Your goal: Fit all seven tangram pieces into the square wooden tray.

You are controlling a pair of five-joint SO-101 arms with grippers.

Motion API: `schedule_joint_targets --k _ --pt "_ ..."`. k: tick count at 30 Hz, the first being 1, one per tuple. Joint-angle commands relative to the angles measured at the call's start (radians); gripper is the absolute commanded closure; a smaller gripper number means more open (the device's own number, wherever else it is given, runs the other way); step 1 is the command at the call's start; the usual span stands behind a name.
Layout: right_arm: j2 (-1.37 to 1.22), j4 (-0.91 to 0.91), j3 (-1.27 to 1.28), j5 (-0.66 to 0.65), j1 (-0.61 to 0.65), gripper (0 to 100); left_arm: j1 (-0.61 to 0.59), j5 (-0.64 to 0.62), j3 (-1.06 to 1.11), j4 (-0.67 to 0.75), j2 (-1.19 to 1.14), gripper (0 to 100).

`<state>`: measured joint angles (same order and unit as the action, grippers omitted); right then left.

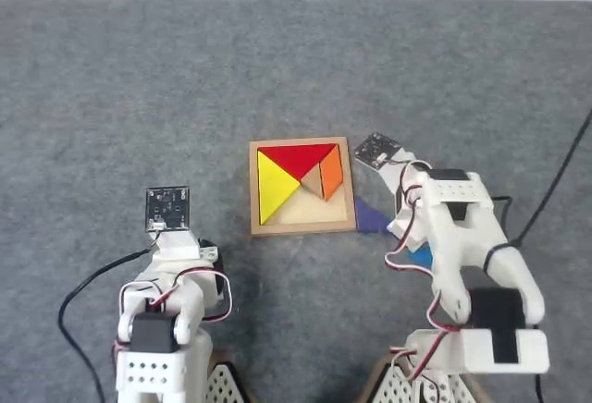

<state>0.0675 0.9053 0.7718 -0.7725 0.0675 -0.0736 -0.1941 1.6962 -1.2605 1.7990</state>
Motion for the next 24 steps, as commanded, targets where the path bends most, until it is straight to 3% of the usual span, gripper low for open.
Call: schedule_joint_targets --k 1,7,12,18,22,24 --pt "-0.045 -0.019 -0.083 0.014 -0.01 79.0 -0.006 0.011 -0.013 -0.002 0.02 99" --pt "-0.081 0.019 -0.129 0.002 -0.007 79.1 -0.006 0.011 -0.013 -0.002 0.02 99" --pt "-0.074 0.019 -0.157 0.006 -0.007 88.9 -0.006 0.011 -0.013 -0.002 0.02 99" --pt "-0.073 0.09 -0.226 0.011 -0.004 91.3 -0.006 0.011 -0.013 -0.002 0.02 99" --pt "-0.076 0.148 -0.31 0.081 -0.013 99.3 -0.006 0.011 -0.013 -0.002 0.02 99" --pt "-0.074 0.183 -0.345 0.106 -0.008 98.7 -0.006 0.011 -0.013 -0.002 0.02 99"
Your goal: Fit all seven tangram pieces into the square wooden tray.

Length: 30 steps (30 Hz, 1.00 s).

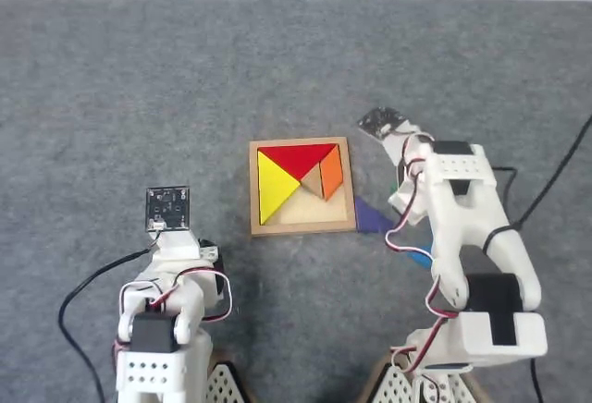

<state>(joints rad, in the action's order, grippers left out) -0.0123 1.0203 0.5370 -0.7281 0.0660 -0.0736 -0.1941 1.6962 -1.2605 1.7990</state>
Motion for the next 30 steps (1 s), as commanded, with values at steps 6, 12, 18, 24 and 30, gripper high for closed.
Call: schedule_joint_targets --k 6,12,18,24,30 --pt "0.007 0.128 -0.19 0.135 0.008 99.1 -0.006 0.011 -0.013 -0.002 0.02 99" --pt "0.007 0.214 -0.265 0.215 0.245 99.1 -0.006 0.011 -0.013 -0.002 0.02 99" --pt "-0.004 0.205 -0.279 0.21 0.503 99.1 -0.006 0.011 -0.013 -0.002 0.02 99" --pt "-0.004 0.174 -0.279 0.318 0.573 99.1 -0.006 0.011 -0.013 -0.002 0.02 99" --pt "-0.041 0.153 -0.279 0.18 0.61 99.1 -0.006 0.011 -0.013 -0.002 0.02 99"
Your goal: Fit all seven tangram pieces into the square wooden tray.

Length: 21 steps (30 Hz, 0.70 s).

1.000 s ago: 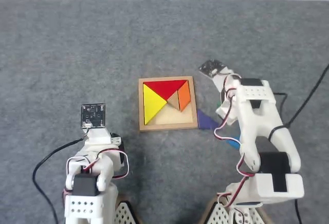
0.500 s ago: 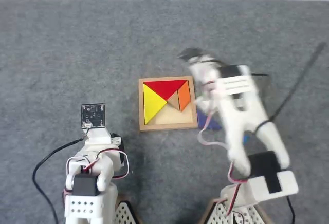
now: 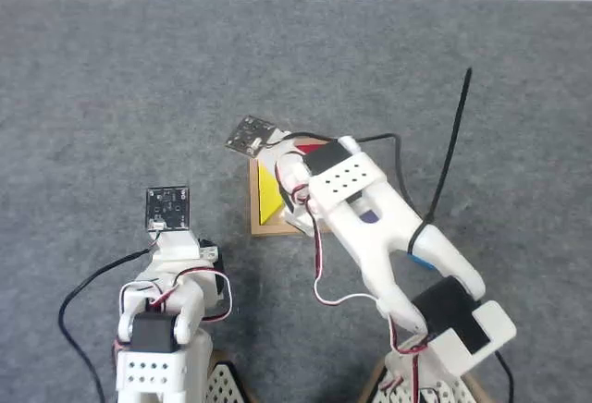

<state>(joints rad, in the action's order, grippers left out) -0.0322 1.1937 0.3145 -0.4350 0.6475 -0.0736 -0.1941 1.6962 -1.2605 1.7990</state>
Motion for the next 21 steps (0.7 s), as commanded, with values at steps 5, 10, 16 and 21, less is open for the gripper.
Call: schedule_joint_targets --k 5,10,16,21 --pt "-0.116 -0.002 -0.092 -0.285 0.028 99.1 -0.006 0.011 -0.013 -0.002 0.02 99" --pt "-0.213 0.119 -0.273 -0.41 0.027 99.1 -0.006 0.011 -0.013 -0.002 0.02 99" --pt "-0.312 0.294 -0.483 -0.588 0.013 99.1 -0.006 0.011 -0.013 -0.002 0.02 99" --pt "-0.38 0.317 -0.557 -0.658 -0.008 99.0 -0.006 0.011 -0.013 -0.002 0.02 99"
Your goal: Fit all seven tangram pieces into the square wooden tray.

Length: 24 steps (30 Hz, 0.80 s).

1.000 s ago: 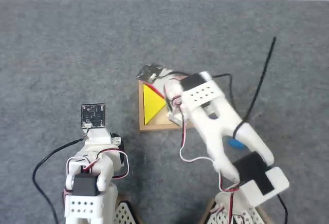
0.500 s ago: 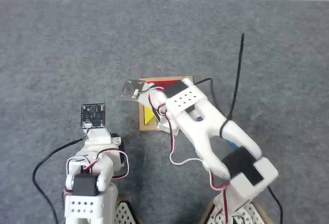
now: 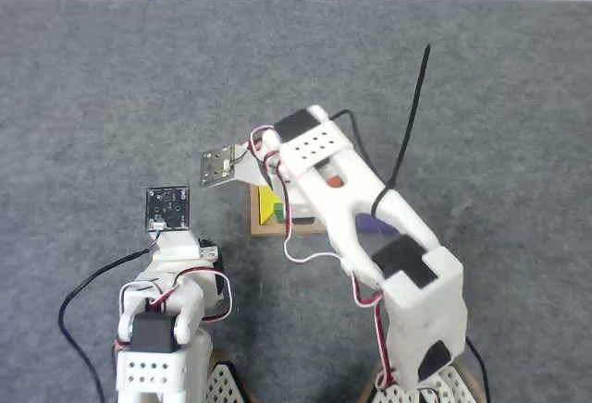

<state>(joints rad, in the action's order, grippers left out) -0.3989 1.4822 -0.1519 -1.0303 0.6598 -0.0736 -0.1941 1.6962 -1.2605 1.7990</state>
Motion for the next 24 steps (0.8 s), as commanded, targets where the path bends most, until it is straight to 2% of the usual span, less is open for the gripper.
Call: schedule_joint_targets --k 1,6,12,17,20,24 --pt "-0.027 0.028 -0.091 -0.081 -0.019 99.0 -0.006 0.011 -0.013 -0.002 0.02 99" --pt "-0.071 0.022 -0.097 -0.123 -0.019 96.9 -0.006 0.011 -0.013 -0.002 0.02 99" --pt "-0.077 0.03 -0.169 -0.081 -0.022 79.4 -0.006 0.011 -0.013 -0.002 0.02 99" --pt "-0.077 0.03 -0.222 -0.058 -0.022 79.0 -0.006 0.011 -0.013 -0.002 0.02 99" --pt "-0.076 0.03 -0.272 0.04 -0.025 79.9 -0.006 0.011 -0.013 -0.002 0.02 99" --pt "-0.054 0.03 -0.319 0.193 -0.054 89.5 -0.006 0.011 -0.013 -0.002 0.02 99"
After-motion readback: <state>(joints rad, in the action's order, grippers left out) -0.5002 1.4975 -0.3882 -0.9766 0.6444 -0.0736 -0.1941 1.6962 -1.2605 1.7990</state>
